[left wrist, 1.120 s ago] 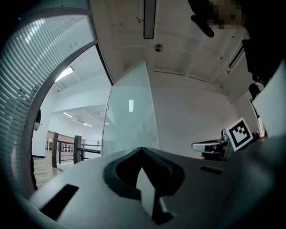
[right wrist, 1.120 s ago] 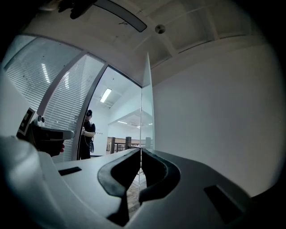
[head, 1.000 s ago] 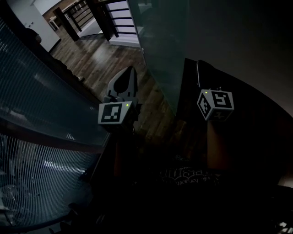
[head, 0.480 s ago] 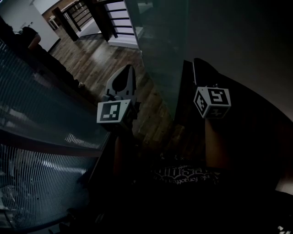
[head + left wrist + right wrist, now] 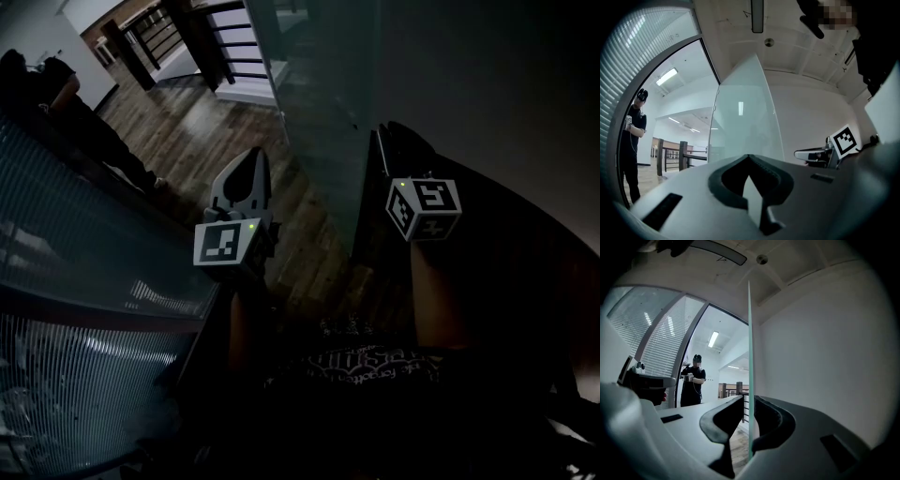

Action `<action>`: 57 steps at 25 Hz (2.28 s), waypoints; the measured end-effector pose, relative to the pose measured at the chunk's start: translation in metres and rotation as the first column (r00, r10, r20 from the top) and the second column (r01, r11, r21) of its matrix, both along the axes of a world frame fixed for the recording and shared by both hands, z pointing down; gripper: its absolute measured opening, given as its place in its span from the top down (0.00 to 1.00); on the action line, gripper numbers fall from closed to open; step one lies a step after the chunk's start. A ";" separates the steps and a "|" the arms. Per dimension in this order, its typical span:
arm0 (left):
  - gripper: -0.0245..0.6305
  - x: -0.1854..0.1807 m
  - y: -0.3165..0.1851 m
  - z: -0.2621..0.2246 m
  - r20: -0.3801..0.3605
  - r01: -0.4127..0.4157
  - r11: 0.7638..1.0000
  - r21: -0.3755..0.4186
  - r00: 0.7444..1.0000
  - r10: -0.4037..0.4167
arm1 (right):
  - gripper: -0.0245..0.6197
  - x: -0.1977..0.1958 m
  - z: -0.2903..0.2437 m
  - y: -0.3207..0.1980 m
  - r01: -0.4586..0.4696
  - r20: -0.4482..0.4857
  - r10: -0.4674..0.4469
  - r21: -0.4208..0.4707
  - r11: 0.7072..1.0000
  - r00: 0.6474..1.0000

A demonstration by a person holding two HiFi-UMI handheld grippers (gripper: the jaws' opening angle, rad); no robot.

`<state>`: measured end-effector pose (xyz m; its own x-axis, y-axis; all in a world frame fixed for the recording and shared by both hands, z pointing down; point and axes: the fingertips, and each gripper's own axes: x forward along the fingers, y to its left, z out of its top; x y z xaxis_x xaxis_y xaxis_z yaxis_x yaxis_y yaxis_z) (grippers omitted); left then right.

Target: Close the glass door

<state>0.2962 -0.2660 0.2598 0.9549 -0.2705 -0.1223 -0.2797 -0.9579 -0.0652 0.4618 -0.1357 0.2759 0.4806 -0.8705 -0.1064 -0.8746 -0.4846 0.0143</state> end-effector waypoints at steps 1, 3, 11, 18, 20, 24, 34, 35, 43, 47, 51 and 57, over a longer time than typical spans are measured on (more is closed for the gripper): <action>0.96 0.000 0.000 0.001 0.002 0.000 1.000 0.002 1.000 0.000 | 0.88 0.002 0.001 -0.003 0.003 0.000 -0.003 -0.005 1.000 1.000; 0.96 0.001 -0.001 0.002 0.009 0.001 1.000 0.005 1.000 -0.001 | 0.88 0.007 0.003 -0.011 0.010 0.000 -0.010 -0.014 1.000 1.000; 0.96 0.005 -0.006 0.009 0.031 0.031 1.000 0.001 0.999 -0.031 | 0.76 0.033 0.012 -0.034 0.054 0.043 -0.052 -0.049 0.997 0.998; 0.96 0.007 -0.009 0.017 0.052 0.040 0.999 0.011 0.998 -0.041 | 0.74 0.041 0.017 -0.047 0.059 0.046 -0.056 -0.068 0.996 0.997; 0.96 0.008 -0.010 0.020 0.057 0.043 0.999 0.009 0.997 -0.044 | 0.74 0.041 0.020 -0.051 0.071 0.043 -0.067 -0.078 0.994 0.997; 0.96 0.009 -0.012 0.022 0.075 0.051 0.999 0.009 0.996 -0.052 | 0.74 0.035 0.018 -0.055 0.086 0.025 -0.084 -0.095 0.992 0.996; 0.96 0.003 -0.013 0.022 0.075 0.073 0.997 0.017 0.994 -0.074 | 0.74 0.033 0.022 -0.057 0.104 0.012 -0.104 -0.093 0.990 0.995; 0.96 0.002 -0.013 0.022 0.076 0.075 0.997 0.018 0.994 -0.076 | 0.74 0.032 0.022 -0.057 0.105 0.013 -0.104 -0.095 0.990 0.994; 0.96 -0.006 -0.016 0.020 0.070 0.089 0.996 0.018 0.993 -0.090 | 0.74 0.025 0.020 -0.059 0.124 0.011 -0.124 -0.106 0.987 0.992; 0.96 -0.008 -0.016 0.017 0.067 0.103 0.994 0.021 0.992 -0.104 | 0.74 0.021 0.018 -0.060 0.146 0.004 -0.147 -0.106 0.984 0.989; 0.96 -0.008 -0.017 0.018 0.067 0.127 0.992 0.028 0.990 -0.128 | 0.74 0.019 0.020 -0.063 0.173 0.000 -0.174 -0.102 0.980 0.985; 0.96 -0.058 -0.024 0.014 0.043 0.172 0.985 0.022 0.984 -0.172 | 0.74 -0.030 0.015 -0.071 0.209 -0.019 -0.213 -0.108 0.972 0.977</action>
<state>0.2378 -0.2902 0.2734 0.8989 -0.4293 -0.0872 -0.4366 -0.8943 -0.0978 0.4317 -0.2071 0.2914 0.2829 -0.9589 -0.0203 -0.9554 -0.2836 0.0831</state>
